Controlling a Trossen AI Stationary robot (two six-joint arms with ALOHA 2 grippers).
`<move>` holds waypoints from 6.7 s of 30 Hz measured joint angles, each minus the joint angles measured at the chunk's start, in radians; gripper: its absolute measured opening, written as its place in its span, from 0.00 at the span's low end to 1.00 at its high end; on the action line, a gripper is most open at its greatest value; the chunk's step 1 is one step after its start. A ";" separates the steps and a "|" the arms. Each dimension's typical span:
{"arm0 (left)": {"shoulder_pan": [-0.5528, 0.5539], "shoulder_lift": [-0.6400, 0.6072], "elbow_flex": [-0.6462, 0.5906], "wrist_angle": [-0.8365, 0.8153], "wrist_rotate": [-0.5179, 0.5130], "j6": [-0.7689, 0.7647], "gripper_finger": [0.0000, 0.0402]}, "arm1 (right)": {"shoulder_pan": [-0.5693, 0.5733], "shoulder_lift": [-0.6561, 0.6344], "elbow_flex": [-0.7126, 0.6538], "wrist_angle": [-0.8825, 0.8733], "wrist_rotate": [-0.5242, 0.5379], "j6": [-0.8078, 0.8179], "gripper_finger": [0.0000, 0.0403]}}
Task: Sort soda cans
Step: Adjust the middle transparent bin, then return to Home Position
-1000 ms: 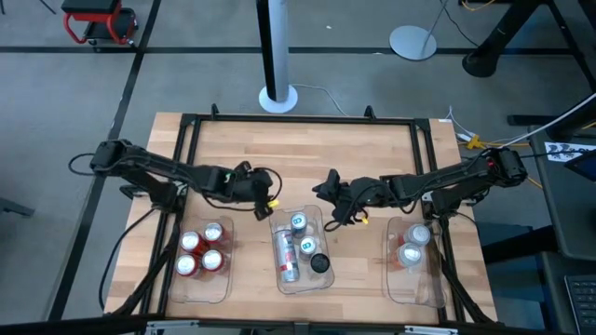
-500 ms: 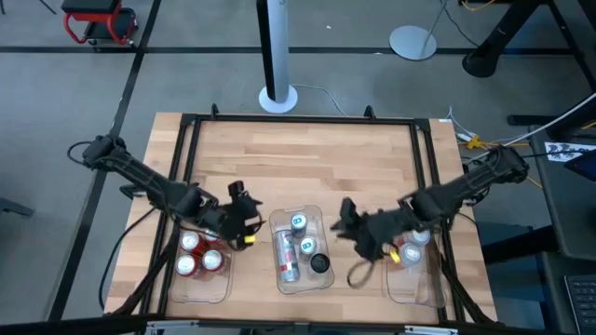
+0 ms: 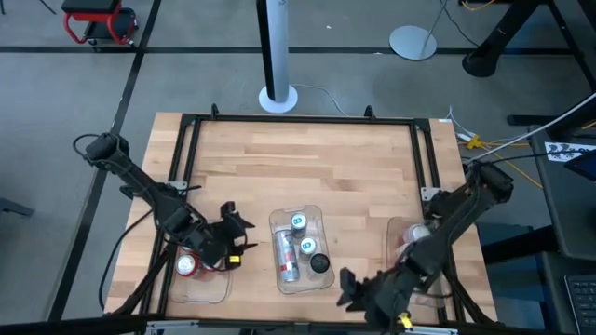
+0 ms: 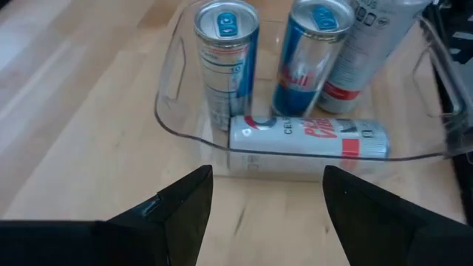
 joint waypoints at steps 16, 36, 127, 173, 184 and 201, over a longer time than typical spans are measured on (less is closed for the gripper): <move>-0.012 0.000 0.000 -0.006 -0.003 -0.121 0.61 | -0.045 0.116 0.000 0.012 0.117 0.116 0.38; -0.012 0.001 0.002 -0.011 -0.003 -0.114 0.61 | -0.103 0.220 0.000 -0.060 0.095 0.313 0.38; -0.010 0.001 0.001 -0.006 -0.003 -0.102 0.61 | -0.049 0.173 0.008 0.363 0.082 0.191 0.48; 0.337 -0.742 -0.355 0.177 0.196 0.561 0.04 | -0.501 -0.976 -0.845 0.509 -0.005 -0.551 0.03; 0.376 -0.861 -0.530 0.389 0.433 0.646 0.05 | -0.545 -1.029 -0.986 0.573 -0.101 -0.608 0.04; 0.413 -1.134 -0.751 0.538 0.468 0.672 0.05 | -0.554 -1.379 -1.217 0.614 -0.064 -0.572 0.04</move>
